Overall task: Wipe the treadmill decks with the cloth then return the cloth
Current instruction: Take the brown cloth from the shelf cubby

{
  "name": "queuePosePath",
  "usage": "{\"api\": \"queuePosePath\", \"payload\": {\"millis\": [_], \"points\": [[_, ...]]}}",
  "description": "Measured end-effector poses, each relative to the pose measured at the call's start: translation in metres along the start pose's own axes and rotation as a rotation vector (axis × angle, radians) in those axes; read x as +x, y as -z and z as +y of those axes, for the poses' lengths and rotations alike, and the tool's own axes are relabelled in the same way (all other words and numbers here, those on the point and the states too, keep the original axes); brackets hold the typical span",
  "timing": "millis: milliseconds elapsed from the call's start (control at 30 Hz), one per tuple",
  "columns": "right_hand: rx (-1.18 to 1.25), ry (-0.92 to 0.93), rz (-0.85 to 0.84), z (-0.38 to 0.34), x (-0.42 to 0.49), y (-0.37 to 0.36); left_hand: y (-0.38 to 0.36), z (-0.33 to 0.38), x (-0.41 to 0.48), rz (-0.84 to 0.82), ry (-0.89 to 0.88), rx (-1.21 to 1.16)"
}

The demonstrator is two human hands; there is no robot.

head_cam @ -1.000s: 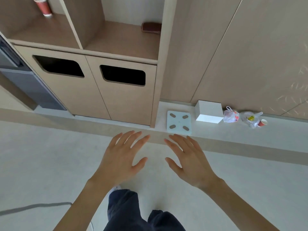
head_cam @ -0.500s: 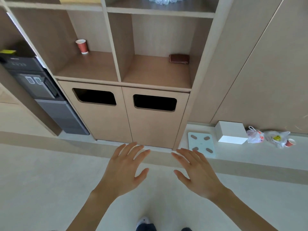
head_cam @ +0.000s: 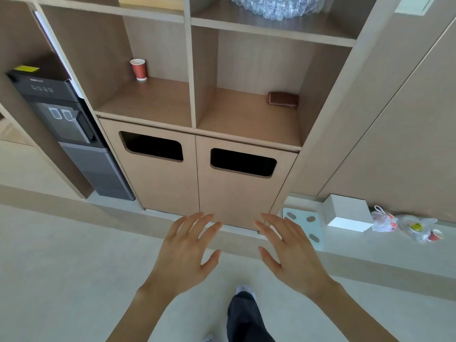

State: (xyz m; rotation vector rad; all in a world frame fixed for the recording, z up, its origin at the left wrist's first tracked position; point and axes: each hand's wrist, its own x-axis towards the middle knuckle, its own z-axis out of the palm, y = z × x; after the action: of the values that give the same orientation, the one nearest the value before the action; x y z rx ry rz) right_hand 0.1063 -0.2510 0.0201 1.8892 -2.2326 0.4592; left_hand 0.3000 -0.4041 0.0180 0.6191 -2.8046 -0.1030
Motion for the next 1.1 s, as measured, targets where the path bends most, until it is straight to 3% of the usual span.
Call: {"api": "queuePosePath", "payload": {"millis": [300,633,1100], "points": [[0.011,0.017,-0.032,0.059,0.048,-0.03,-0.017,-0.021,0.068,0.003,0.025,0.009],[0.018,0.057,-0.051,0.163,0.15,-0.028,-0.036,-0.02,0.208,0.042,0.054,0.034],[0.037,-0.049,-0.13,0.263,0.204,-0.061,-0.092,-0.023,0.334,0.028,-0.032,0.0]]}}
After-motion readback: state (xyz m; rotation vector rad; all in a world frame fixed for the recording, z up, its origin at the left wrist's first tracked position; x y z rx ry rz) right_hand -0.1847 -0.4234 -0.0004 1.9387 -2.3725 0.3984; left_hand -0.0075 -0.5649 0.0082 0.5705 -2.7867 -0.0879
